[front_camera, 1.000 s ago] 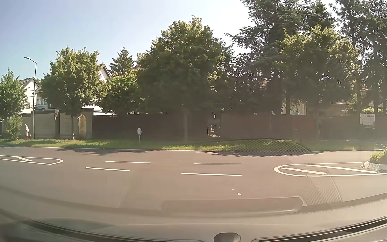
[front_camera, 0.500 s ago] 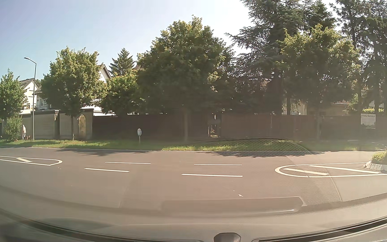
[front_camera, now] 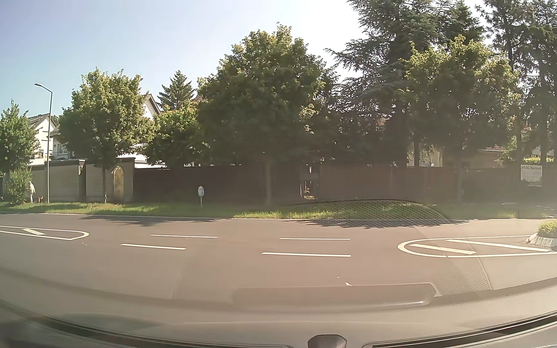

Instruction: Follow the waypoints while adhering to traffic rules and regulations

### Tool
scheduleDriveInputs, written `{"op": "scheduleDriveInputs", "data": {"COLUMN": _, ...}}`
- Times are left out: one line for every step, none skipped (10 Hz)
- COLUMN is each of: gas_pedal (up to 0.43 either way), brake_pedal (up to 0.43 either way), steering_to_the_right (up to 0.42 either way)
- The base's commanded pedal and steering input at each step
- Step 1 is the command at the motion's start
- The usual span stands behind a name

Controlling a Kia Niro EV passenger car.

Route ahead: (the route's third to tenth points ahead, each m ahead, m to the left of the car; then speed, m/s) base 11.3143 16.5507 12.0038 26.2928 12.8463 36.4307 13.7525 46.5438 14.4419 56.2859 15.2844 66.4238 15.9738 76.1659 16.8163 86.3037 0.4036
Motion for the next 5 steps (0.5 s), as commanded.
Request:
{"op": "scheduleDriveInputs", "data": {"gas_pedal": 0.000, "brake_pedal": 0.024, "steering_to_the_right": -0.105}}
{"op": "scheduleDriveInputs", "data": {"gas_pedal": 0.000, "brake_pedal": 0.024, "steering_to_the_right": -0.107}}
{"op": "scheduleDriveInputs", "data": {"gas_pedal": 0.000, "brake_pedal": 0.024, "steering_to_the_right": -0.107}}
{"op": "scheduleDriveInputs", "data": {"gas_pedal": 0.000, "brake_pedal": 0.024, "steering_to_the_right": -0.109}}
{"op": "scheduleDriveInputs", "data": {"gas_pedal": 0.028, "brake_pedal": 0.024, "steering_to_the_right": -0.111}}
